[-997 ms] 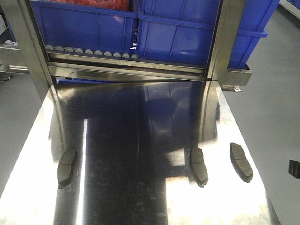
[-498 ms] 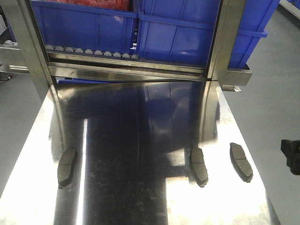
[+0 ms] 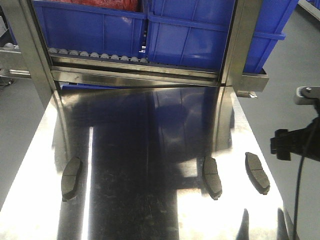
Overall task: Move and align brake pads A on conveyor
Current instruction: 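Grasp the outermost brake pad nearest the right gripper and lift it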
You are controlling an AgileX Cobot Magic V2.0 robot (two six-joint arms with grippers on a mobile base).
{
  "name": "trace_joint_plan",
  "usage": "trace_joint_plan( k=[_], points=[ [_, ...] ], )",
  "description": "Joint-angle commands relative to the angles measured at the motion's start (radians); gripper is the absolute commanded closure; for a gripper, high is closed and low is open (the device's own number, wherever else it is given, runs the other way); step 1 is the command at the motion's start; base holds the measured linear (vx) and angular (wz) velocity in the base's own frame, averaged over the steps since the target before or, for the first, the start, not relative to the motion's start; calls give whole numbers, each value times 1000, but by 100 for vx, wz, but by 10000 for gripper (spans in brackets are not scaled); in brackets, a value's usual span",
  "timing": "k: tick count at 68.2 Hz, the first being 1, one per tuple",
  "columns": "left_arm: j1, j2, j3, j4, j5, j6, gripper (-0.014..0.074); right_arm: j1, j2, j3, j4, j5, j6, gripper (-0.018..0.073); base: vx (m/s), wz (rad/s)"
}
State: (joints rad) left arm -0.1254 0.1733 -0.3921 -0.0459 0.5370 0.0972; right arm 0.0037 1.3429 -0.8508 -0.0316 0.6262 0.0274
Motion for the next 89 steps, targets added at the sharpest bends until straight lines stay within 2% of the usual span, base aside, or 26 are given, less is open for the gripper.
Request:
trace_joint_plan(
  k=[1,16,26,33,44,89],
  points=[
    [-7,9,-26,-11,-104,-8,450,-1,42,-57,78,-8,-79,-101,0,0],
    [-7,9,-26,-11,-104,-8,450,7,147,-63,214,-4,-188,-92,0,0],
    [-7,9,-26,-11,-104,-8,450,79,208,-71,191,-21,-182,-85,0,0],
    [-7,9,-26,-11,-104,-8,450,117,249,-78,146,-37,-125,-83,0,0],
    [-7,9,-26,-11,-104,-8,450,117,289,-79,116,-44,-100,-78,0,0],
    [-7,9,-26,-11,-104,-8,450,117,352,-79,112,-96,-103,-30,0,0]
  ],
)
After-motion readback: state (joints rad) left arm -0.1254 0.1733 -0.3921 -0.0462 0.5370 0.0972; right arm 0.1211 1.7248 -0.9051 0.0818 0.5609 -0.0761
